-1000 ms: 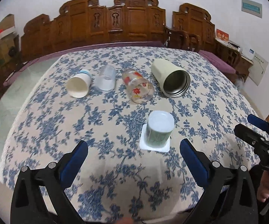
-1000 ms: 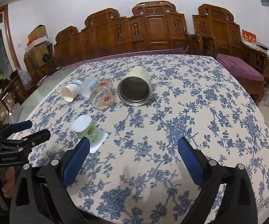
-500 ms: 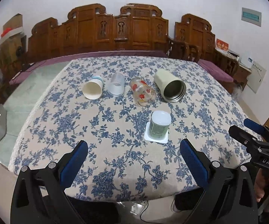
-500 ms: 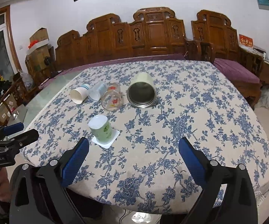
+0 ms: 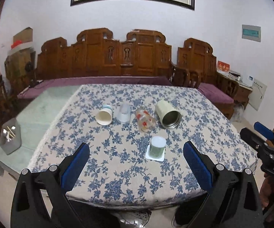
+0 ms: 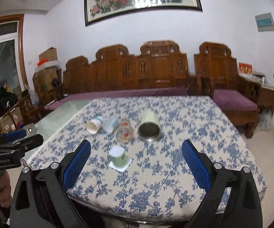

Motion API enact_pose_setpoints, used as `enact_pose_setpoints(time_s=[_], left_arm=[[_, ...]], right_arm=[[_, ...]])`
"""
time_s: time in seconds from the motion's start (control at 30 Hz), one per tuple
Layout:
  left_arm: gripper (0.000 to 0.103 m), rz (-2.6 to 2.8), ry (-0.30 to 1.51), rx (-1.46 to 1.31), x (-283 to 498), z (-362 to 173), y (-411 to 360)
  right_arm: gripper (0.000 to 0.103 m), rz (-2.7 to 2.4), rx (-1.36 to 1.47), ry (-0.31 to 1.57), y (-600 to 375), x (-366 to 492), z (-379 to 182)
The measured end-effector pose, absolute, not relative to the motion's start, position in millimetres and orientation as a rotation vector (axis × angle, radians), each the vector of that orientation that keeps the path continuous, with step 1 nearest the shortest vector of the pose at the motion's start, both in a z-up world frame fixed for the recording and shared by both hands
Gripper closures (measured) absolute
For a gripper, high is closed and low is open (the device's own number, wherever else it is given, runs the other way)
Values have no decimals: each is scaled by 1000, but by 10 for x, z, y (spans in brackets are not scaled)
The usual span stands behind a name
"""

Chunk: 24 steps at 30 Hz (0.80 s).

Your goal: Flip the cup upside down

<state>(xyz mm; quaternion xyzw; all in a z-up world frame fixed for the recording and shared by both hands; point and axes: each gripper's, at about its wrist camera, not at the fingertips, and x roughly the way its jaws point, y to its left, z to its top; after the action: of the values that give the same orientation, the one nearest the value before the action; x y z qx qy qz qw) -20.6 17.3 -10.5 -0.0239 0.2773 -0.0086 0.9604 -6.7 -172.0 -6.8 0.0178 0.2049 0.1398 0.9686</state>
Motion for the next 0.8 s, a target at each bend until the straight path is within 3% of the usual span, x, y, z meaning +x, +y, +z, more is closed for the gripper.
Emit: enact_pose_setpoints(time_s=[0.8], left_arm=[[8,-15,514,-26,-364,34,104]], right_arm=[[5,273,40,364,-1714,-219,76]])
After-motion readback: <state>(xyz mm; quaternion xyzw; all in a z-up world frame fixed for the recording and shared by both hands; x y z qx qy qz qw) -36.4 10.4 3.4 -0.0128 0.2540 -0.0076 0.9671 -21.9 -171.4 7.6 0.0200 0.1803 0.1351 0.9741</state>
